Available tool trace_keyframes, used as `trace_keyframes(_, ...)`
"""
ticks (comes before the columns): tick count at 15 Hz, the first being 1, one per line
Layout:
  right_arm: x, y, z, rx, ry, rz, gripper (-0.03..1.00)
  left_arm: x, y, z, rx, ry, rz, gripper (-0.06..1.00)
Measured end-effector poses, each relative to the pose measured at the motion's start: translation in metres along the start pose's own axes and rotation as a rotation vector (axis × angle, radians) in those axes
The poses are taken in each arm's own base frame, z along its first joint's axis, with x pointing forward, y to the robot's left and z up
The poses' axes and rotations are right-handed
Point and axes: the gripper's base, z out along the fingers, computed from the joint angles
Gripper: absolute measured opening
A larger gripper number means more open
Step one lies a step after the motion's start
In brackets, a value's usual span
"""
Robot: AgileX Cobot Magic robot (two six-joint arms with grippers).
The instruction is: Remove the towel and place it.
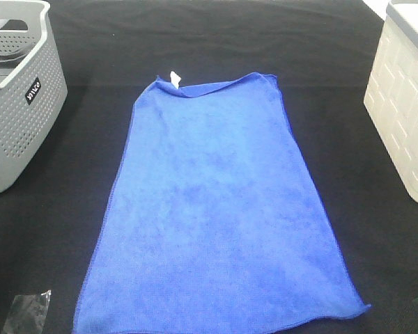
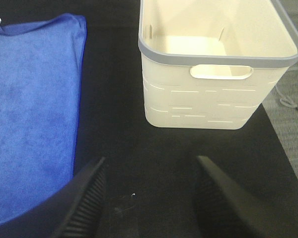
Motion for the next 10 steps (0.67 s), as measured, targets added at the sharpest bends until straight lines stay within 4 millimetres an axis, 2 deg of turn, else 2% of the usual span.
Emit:
trace_keyframes(2, 0.024, 0.001, -0.009, 0.003, -0.065, -0.008, 0.55, 0.036, 0.000, -0.016, 0.000, -0.050, 0.010, 0.68)
trace_keyframes(4, 0.040, 0.001, -0.011, 0.004, -0.095, -0.030, 0.55, 0.072, 0.001, -0.037, -0.008, -0.137, 0.012, 0.68)
trace_keyframes(7, 0.043, 0.002, -0.005, -0.063, -0.076, -0.045, 0.55, 0.124, 0.002, -0.061, -0.019, -0.270, 0.012, 0.68)
trace_keyframes(10, 0.049, -0.001, 0.005, -0.117, -0.042, -0.085, 0.55, 0.164, 0.002, -0.069, -0.021, -0.359, 0.008, 0.68)
